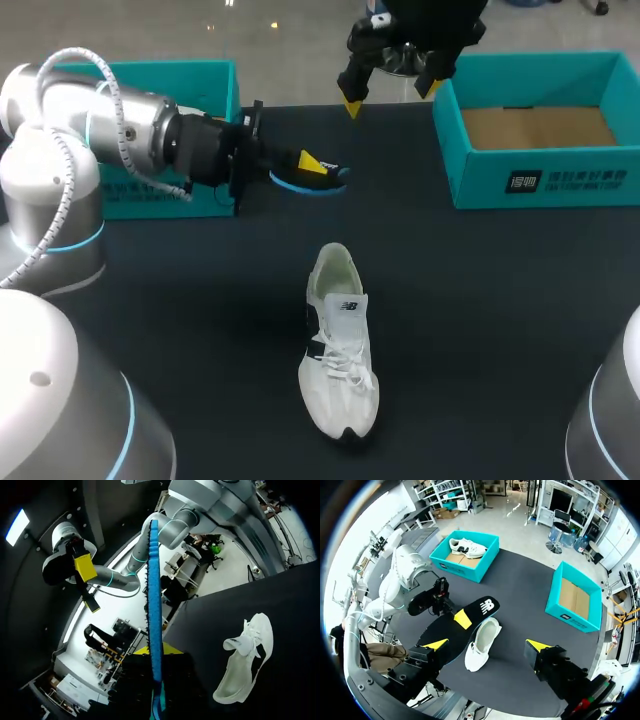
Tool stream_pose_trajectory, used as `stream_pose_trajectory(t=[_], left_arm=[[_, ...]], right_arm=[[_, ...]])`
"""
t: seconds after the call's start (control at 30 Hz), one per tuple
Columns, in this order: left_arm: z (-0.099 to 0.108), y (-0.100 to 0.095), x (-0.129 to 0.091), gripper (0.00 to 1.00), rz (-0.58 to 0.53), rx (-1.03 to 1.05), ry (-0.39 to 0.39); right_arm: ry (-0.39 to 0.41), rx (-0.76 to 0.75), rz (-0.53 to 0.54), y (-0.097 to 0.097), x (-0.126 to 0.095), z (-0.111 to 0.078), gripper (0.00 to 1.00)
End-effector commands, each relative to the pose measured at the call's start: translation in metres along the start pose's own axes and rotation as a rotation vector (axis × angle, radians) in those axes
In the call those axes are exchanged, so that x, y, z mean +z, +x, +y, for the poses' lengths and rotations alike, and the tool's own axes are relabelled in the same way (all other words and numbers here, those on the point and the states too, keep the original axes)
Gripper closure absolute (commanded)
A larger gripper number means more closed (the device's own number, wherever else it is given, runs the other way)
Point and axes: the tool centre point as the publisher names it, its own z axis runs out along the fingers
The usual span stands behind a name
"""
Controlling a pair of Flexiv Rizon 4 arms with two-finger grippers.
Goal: Take the shoe out of the shoebox, open the shoe tongue, remove and reinsert the insole, then place the shoe into the shoebox
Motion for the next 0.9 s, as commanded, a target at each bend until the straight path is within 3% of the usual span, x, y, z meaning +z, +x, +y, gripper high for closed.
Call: stream_pose_trajectory(t=[0.03, 0.37, 0.9], left_arm=[[0.003, 0.008, -0.004, 1.0, 0.035, 0.382, -0.047], [0.005, 0.019, -0.01, 1.0, -0.007, 0.433, -0.256], [0.005, 0.019, -0.01, 1.0, -0.007, 0.433, -0.256]], right_arm=[[0.001, 0.001, 0.001, 0.0, 0.0, 0.001, 0.0], [0.001, 0.001, 0.001, 0.0, 0.0, 0.001, 0.0], [0.001, 0.001, 0.001, 0.0, 0.0, 0.001, 0.0]])
